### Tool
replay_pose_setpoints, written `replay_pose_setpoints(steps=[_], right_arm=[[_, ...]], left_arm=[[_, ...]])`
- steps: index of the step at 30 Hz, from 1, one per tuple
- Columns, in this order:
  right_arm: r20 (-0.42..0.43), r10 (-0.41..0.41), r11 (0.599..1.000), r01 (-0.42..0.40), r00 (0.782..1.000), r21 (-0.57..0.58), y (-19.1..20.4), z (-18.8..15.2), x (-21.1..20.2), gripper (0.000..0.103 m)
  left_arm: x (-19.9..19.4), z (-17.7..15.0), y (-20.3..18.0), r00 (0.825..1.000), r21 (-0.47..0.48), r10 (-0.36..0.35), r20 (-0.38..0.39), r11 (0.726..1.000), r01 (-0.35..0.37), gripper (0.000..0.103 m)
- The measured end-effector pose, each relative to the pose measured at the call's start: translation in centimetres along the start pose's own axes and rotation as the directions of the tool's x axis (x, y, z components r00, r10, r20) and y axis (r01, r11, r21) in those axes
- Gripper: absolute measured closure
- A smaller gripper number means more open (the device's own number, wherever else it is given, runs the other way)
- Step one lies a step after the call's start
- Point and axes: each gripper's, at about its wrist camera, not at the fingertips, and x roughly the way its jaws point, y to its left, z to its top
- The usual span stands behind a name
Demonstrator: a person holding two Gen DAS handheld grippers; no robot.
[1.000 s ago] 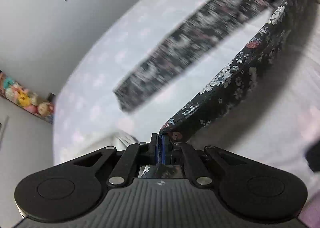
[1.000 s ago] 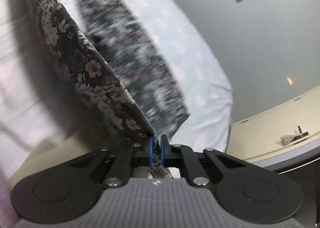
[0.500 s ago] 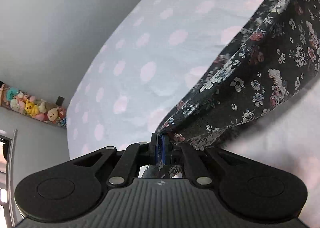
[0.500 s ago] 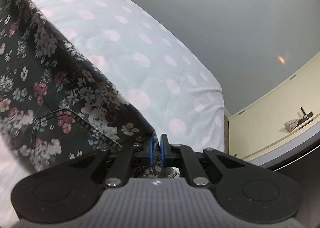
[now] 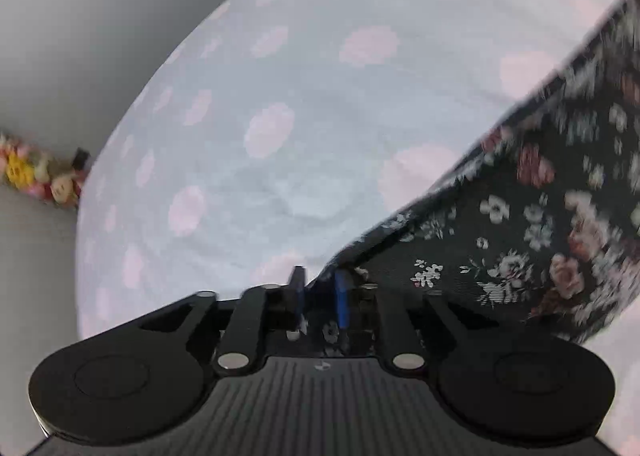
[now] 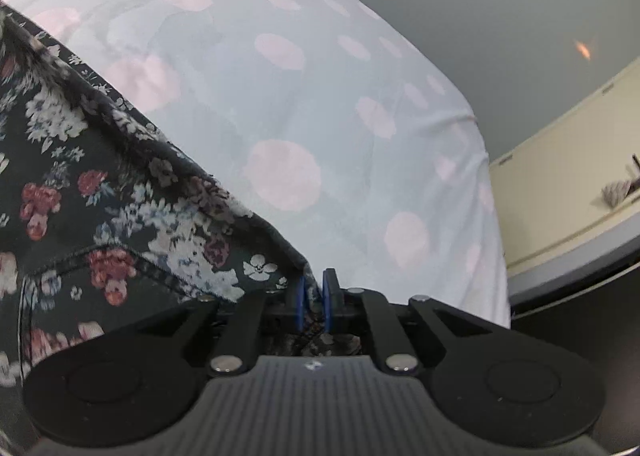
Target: Fold clothes
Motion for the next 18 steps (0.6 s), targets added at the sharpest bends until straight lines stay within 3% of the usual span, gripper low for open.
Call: replay_pose_setpoints(steps=[2, 3, 4, 6, 9, 12, 15, 16, 18], right_arm=[[0.003, -0.022, 1.000, 0.022, 1.000, 0.010, 0.4, -0.1, -0.6, 0.083], [0.007, -0.036, 0.999, 0.036, 0.999, 0.013, 0.7, -0.2, -1.0, 0.068], [0.014, -0.053, 0.998, 0.052, 0.999, 0.021, 0.8, -0.3, -1.5, 0.063], [0.033, -0.067, 0.996, 0.065, 0.997, 0.059, 1.1, -1.0, -2.4, 0.062], [0.056, -0.054, 0.988, 0.045, 0.997, 0.146, 1.2, -2.3, -4.8, 0.062], [0.078, -0.021, 0.973, 0.003, 0.997, 0.230, 1.7, -4.0, -6.9, 0.062], [0.058, 0.027, 0.951, -0.044, 0.998, 0.305, 2.7, -5.7, -8.4, 0.062], [0.047, 0.039, 0.943, -0.053, 0.998, 0.329, 3.1, -6.3, -8.7, 0.061], [0.018, 0.055, 0.924, -0.058, 0.998, 0.377, 3.5, -7.7, -9.0, 0.061]], left_arm=[[-0.9, -1.0, 1.5, 0.998, -0.094, -0.014, 0.053, 0.995, 0.019, 0.056], [-1.6, -1.9, 2.4, 0.996, -0.147, -0.019, 0.085, 0.989, 0.031, 0.051], [-2.3, -3.0, 3.3, 0.994, -0.204, -0.018, 0.106, 0.978, 0.040, 0.049], [-3.1, -5.1, 4.9, 0.992, -0.312, -0.024, 0.127, 0.948, 0.063, 0.049], [-3.4, -8.9, 6.7, 0.990, -0.462, -0.058, 0.126, 0.880, 0.111, 0.049], [-2.6, -12.1, 7.0, 0.991, -0.545, -0.085, 0.101, 0.829, 0.127, 0.049], [-0.7, -13.2, 6.9, 0.993, -0.596, -0.089, 0.072, 0.794, 0.114, 0.050], [-0.2, -13.6, 6.9, 0.993, -0.620, -0.096, 0.071, 0.776, 0.120, 0.054], [0.0, -13.9, 7.0, 0.991, -0.657, -0.108, 0.082, 0.741, 0.135, 0.075]])
